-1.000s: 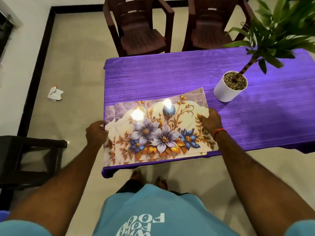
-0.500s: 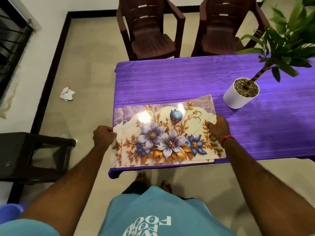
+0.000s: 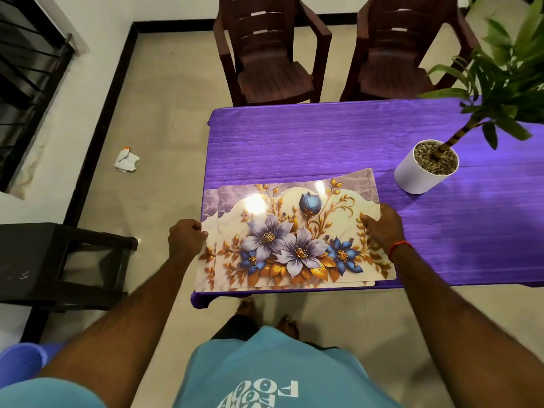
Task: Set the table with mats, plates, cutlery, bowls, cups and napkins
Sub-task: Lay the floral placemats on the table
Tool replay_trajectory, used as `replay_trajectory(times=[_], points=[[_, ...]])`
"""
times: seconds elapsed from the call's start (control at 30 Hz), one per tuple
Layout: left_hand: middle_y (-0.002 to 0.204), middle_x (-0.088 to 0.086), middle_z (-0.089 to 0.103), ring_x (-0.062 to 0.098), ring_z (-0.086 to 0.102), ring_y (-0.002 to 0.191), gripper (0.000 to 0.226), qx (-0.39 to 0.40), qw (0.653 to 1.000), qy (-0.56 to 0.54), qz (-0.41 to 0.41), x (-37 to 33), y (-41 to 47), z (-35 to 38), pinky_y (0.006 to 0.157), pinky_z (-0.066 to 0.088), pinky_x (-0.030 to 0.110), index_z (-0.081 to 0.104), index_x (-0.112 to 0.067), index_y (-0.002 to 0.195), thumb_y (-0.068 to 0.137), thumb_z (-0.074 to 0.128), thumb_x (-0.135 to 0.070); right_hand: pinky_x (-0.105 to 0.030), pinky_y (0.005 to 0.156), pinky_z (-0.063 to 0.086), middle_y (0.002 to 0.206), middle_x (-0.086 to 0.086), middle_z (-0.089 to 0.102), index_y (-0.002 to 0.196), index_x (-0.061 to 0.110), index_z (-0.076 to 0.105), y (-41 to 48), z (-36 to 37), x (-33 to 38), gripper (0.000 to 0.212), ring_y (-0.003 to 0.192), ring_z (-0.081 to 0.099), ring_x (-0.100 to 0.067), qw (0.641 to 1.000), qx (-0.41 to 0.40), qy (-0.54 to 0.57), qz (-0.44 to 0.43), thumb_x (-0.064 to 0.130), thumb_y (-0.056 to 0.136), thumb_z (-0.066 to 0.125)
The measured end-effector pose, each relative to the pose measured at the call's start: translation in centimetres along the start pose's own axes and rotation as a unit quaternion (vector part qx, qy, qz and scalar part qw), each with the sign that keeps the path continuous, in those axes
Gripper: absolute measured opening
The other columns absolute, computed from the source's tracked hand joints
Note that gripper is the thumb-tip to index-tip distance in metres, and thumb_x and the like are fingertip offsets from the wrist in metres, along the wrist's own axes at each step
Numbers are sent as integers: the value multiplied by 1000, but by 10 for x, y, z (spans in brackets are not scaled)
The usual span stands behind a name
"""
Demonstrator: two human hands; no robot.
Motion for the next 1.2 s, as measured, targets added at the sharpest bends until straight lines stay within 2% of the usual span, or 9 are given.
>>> replay_trajectory(times=[0.2, 0.4, 0.5, 0.67, 0.77, 0.83, 1.0, 1.1, 1.2], points=[[85, 13, 75, 32, 68, 84, 18, 20, 1000, -12, 10, 1, -4, 0, 77, 53, 37, 79, -3, 89, 88, 79, -21, -45, 90, 50, 115, -18, 66, 113, 7, 61, -5, -4, 17, 29, 110, 60, -37, 996, -25, -46, -68, 22, 90, 72], [70, 14, 67, 30, 61, 66, 39, 58, 996, -69, -13, 11, -9, 3, 64, 49, 40, 68, 2, 79, 88, 79, -35, -43, 87, 54, 106, -4, 72, 112, 15, 62, -3, -14, 40, 25, 101, 67, -27, 993, 19, 36, -107, 19, 90, 73], [96, 7, 75, 26, 69, 85, 29, 80, 991, -103, 18, 3, -19, 2, 78, 54, 39, 73, -7, 105, 91, 77, -32, -47, 88, 58, 103, 0, 75, 110, 19, 66, 0, -18, 41, 26, 97, 72, -21, 987, 49, 135, -77, 13, 86, 77], [134, 16, 65, 36, 64, 118, 62, 37, 992, -116, 15, -8, -20, -22, 97, 50, 44, 58, -7, 141, 94, 70, -46, -45, 82, 60, 105, -7, 77, 114, 19, 69, 8, -14, 59, 40, 97, 74, -28, 963, 101, 243, -51, 12, 78, 84], [109, 8, 73, 32, 68, 103, 43, 39, 982, -185, 11, -12, -20, -37, 80, 51, 37, 69, -13, 120, 96, 62, -48, -32, 61, 60, 102, -16, 76, 116, 13, 68, -1, -3, 86, 37, 81, 75, -23, 946, 139, 289, -38, -1, 83, 76], [95, 5, 74, 30, 70, 92, 36, 37, 974, -223, 12, -13, -21, -47, 78, 54, 40, 71, -16, 102, 97, 61, -51, -33, 60, 60, 103, -19, 75, 119, 10, 67, -4, 6, 97, 39, 80, 74, -25, 941, 149, 302, -36, -4, 83, 74], [102, 16, 75, 33, 70, 91, 21, 21, 933, -358, -25, 6, -12, -70, 86, 56, 48, 70, -13, 101, 103, 60, -32, -41, 66, 63, 102, -25, 74, 116, 6, 66, -23, 30, 121, 32, 89, 71, -37, 929, 177, 326, -17, -7, 86, 69], [105, 20, 74, 34, 70, 87, 22, 37, 880, -471, -58, 16, -12, -78, 79, 57, 41, 68, -4, 109, 106, 55, -21, -40, 64, 63, 99, -24, 75, 113, 9, 67, -35, 47, 134, 31, 83, 72, -34, 926, 180, 331, -11, -7, 87, 68], [111, 25, 73, 44, 71, 97, 29, 76, 834, -536, -104, 38, -6, -84, 87, 58, 52, 67, -1, 118, 104, 57, -24, -40, 64, 63, 96, -22, 75, 112, 9, 68, -48, 65, 144, 29, 76, 73, -29, 931, 167, 325, -7, -6, 87, 69]])
Point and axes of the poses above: each hand's wrist, its own y-axis towards the middle knuckle, its own z-axis out of the palm, x = y × z, the point moved 10 cm from there along y, towards the middle knuckle
